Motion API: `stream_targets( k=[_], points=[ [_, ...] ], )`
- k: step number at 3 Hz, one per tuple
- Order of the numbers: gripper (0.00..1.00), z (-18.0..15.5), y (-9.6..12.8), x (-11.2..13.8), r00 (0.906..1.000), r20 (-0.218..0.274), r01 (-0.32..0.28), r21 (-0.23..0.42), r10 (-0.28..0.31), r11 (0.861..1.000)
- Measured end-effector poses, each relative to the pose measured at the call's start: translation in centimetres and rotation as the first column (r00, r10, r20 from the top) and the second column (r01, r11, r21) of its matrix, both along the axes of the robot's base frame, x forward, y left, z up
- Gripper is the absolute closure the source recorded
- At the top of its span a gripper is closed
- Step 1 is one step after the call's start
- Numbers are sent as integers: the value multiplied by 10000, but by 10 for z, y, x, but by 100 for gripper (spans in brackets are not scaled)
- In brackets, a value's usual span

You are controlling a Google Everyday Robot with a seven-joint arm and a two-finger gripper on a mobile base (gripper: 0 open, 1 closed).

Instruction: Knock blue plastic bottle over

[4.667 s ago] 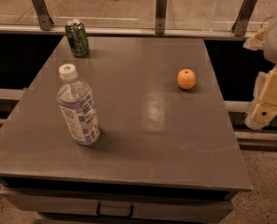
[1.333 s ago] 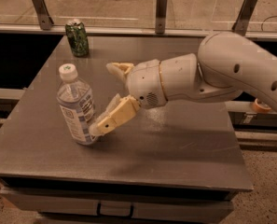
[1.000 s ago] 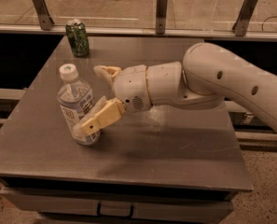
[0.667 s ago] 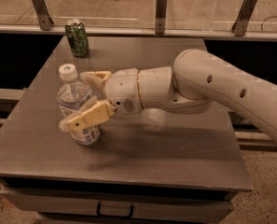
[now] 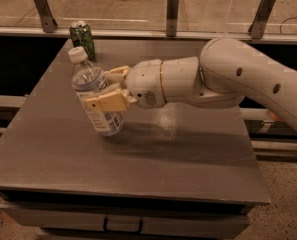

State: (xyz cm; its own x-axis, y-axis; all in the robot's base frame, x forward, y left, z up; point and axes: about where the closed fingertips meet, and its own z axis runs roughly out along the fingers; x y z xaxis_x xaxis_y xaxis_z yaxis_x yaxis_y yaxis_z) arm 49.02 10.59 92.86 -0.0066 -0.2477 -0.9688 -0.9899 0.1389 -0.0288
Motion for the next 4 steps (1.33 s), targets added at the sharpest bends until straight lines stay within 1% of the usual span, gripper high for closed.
stream_targets(
  k=[1,2,3,4],
  points=[
    [88,23,-33,29,9967,681,532,-1191,-453,9915],
    [100,45,-50,48,9949,941,611,-2774,-362,9588],
    [100,16,-47,56,9986,337,-195,-4840,409,8748],
    [82,-35,-31,54,9878,-267,-1313,-6706,1532,7301]
  ],
)
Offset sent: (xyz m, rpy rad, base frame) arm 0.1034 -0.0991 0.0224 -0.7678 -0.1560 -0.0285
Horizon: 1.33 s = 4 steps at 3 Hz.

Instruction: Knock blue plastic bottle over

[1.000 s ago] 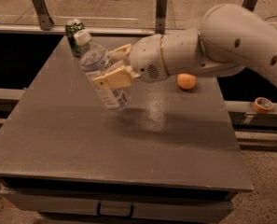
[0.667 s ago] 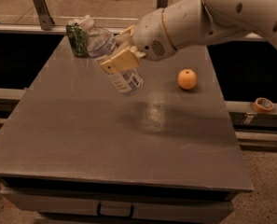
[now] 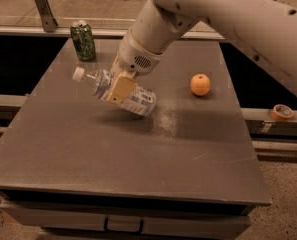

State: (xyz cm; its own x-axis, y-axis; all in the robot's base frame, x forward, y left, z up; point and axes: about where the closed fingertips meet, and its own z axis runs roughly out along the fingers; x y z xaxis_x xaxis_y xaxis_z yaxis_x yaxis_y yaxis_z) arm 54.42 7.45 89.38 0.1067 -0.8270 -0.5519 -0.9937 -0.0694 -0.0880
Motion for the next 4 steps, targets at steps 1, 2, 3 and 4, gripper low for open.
stream_targets(
  k=[1,2,3,4],
  points=[
    [59,-33,7,-3,9977,-183,-671,-1406,651,9878],
    [36,-48,9,-5,9956,-267,-929,-2008,893,9752],
    [12,-51,7,-4,9959,-214,-904,-2350,878,9678],
    [0,-51,1,-4,9974,-142,-720,-2469,707,9664]
  ],
)
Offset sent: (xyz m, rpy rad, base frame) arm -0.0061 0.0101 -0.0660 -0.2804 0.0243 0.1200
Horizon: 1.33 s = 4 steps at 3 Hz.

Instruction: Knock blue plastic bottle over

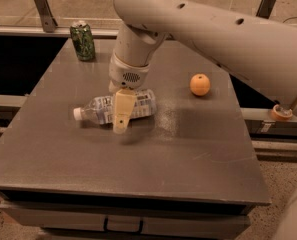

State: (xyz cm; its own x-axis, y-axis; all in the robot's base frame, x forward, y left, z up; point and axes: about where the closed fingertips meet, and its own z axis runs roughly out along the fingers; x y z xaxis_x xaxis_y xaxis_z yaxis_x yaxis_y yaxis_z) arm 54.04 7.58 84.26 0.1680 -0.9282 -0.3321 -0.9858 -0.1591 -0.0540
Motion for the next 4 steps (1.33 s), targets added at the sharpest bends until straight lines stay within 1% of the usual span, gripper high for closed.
stream_targets(
  k=[1,2,3,4],
  points=[
    [0,0,-7,-2,9996,-7,266,-54,-266,9996],
    [0,20,-30,-6,9938,238,1065,737,-1085,9916],
    [0,61,-77,-10,9691,848,2047,2463,-2314,9473],
    [0,110,-139,-9,9166,1815,2531,4266,-3563,8683]
  ],
)
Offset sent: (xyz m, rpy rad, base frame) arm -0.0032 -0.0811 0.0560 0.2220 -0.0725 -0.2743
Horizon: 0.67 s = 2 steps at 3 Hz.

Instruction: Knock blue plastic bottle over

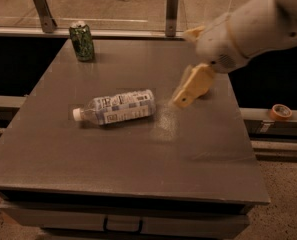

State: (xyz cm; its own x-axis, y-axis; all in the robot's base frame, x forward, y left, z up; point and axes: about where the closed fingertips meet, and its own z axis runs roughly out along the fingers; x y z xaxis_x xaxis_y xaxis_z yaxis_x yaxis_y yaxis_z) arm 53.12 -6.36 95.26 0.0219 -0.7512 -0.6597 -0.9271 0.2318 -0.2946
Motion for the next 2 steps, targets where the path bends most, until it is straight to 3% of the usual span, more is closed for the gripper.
stream_targets(
  k=[1,2],
  points=[
    [0,24,-57,6,9864,1274,850,1442,-1036,9859],
    [0,38,-88,-6,9737,1749,1126,1864,-1457,9760]
  ],
)
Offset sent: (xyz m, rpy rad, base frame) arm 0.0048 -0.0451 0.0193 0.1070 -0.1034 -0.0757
